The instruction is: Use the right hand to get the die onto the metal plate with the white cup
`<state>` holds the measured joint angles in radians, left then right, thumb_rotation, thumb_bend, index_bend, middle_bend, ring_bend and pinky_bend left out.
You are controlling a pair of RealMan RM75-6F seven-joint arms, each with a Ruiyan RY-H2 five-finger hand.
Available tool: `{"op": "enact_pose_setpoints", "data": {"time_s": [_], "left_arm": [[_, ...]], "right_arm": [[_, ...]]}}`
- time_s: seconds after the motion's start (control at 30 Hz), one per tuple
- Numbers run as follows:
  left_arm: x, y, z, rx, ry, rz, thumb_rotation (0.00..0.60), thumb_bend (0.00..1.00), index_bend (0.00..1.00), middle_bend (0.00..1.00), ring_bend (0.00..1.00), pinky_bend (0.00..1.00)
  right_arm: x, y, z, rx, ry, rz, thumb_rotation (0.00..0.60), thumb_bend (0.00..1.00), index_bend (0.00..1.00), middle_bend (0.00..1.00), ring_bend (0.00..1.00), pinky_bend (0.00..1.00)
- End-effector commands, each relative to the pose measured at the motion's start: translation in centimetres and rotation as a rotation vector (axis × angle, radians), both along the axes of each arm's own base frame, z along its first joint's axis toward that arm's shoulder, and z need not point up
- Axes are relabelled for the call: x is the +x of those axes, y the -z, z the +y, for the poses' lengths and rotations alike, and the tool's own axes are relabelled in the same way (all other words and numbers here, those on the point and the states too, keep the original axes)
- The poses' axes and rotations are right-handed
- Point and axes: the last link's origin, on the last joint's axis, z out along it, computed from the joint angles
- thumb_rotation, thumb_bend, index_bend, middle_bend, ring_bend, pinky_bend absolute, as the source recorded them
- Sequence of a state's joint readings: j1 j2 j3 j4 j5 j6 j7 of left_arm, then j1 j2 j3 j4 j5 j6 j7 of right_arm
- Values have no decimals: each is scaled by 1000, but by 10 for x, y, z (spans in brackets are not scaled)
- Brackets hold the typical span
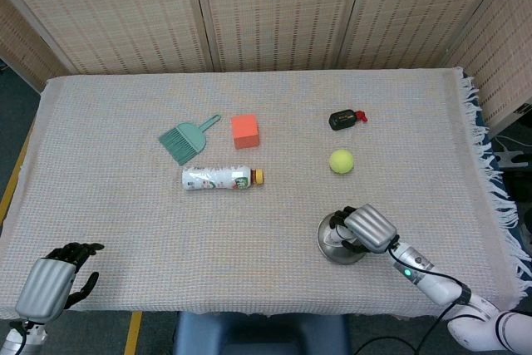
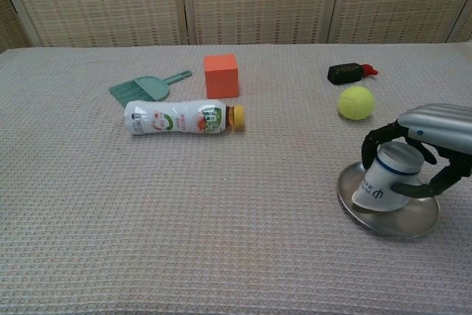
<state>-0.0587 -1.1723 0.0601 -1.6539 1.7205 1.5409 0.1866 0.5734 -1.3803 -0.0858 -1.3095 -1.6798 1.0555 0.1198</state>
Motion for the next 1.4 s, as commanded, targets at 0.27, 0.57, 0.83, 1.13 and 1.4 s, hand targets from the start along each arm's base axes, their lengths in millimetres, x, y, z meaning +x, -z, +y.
{"op": "enact_pose_setpoints", "data": {"time_s": [0.27,0.57,0.83,1.13,1.4], "left_arm": [[0,0,0,-1,-1,0,600,361,304,390,332,496],[0,0,0,-1,1,0,600,362,304,390,332,496],[0,0,0,-4,-1,3,600,362,305,391,332,496],[0,0,0,-3,-3,3,600,362,304,390,332,496],[1,1,-1,-5,-1,7,600,363,304,390,333,497]], "right_arm": [[-6,6,3,-2,45,-6,600,285,585,499,382,682],[-2,-1,0,49,68,-57,600,286,585,499,382,682],[-14,-5,-12,-196,-120,127,600,289,584,499,382,682],[-8,-20,-9,-167,-32,-43,600,290,579,499,382,682],[-29,-63,3,-308,29,3,600,290,571,499,382,681]]}}
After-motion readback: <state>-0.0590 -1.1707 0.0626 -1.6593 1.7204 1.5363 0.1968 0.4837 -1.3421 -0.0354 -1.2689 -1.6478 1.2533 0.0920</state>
